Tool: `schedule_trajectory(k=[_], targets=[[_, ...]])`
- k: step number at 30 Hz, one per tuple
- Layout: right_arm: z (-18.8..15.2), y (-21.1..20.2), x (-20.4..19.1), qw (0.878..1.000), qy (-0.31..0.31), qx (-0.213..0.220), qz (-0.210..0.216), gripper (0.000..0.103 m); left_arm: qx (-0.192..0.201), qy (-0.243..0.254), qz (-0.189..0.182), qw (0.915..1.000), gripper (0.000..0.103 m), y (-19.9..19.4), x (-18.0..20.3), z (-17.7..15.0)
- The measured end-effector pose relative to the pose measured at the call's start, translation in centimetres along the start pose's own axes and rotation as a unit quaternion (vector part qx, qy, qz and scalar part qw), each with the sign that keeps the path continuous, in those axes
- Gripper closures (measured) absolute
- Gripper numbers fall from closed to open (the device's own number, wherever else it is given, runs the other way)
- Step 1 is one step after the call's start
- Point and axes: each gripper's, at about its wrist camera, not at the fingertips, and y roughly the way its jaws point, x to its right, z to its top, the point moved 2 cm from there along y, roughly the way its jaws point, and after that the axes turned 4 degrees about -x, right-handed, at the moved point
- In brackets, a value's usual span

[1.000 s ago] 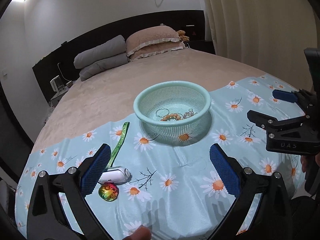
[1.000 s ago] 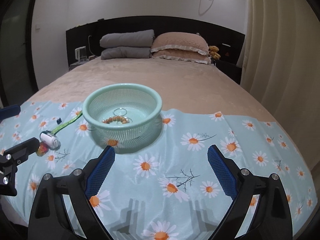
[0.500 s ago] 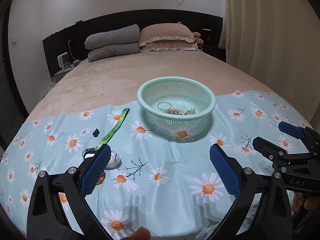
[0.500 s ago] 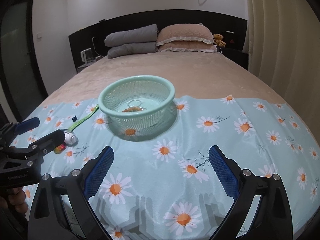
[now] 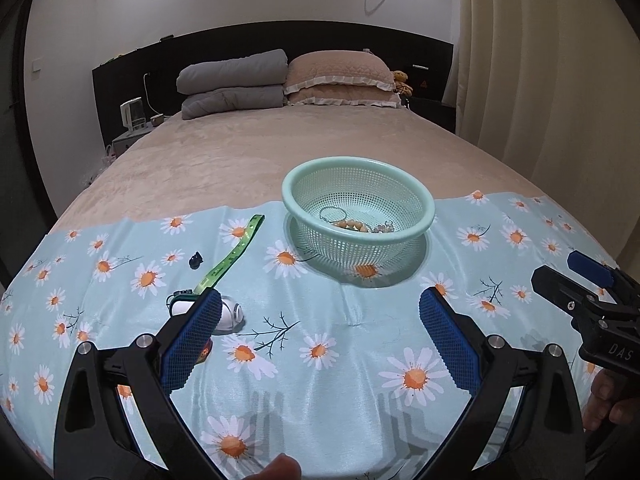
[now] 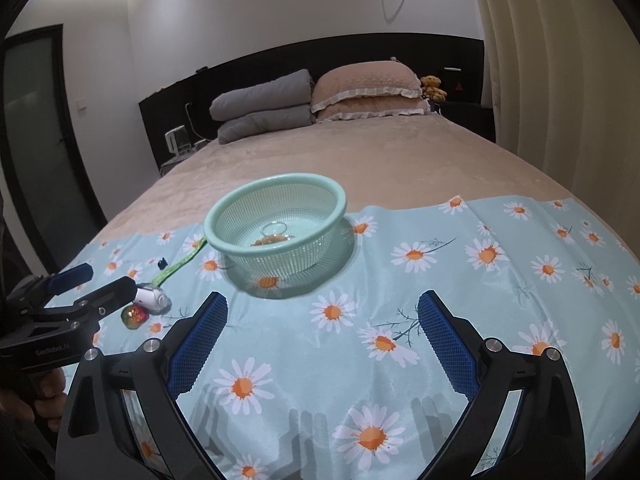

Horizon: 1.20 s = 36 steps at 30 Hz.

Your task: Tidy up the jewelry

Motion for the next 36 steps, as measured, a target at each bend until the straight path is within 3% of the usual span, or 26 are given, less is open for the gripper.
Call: schedule_trajectory(k=[12, 15, 22, 36], targets=[[-0.2, 0.0, -0.8, 1.0, -0.022, 0.002, -0.012, 0.011, 0.008, 0.013, 0.004, 0.9999, 0.006, -0.4, 0.4, 0.0], [-0.2, -0.1, -1.2, 0.999, -0.034, 0.003, -0.013, 0.011, 0.007, 0.008, 0.024, 0.9997, 0.006, -0.4, 0.1, 0.0], [-0.3, -0.5, -2.0, 0.998, -0.059, 0.013, -0.017, 0.011, 0.004, -0.018, 0.016, 0.9997, 0.006, -0.3, -1.0, -0.1], [-0.4, -0.7, -2.9, 0.996, -0.081, 0.02, -0.029, 0.011, 0.007, -0.009, 0.018, 0.9998, 0.006, -0.5, -0.6, -0.1]])
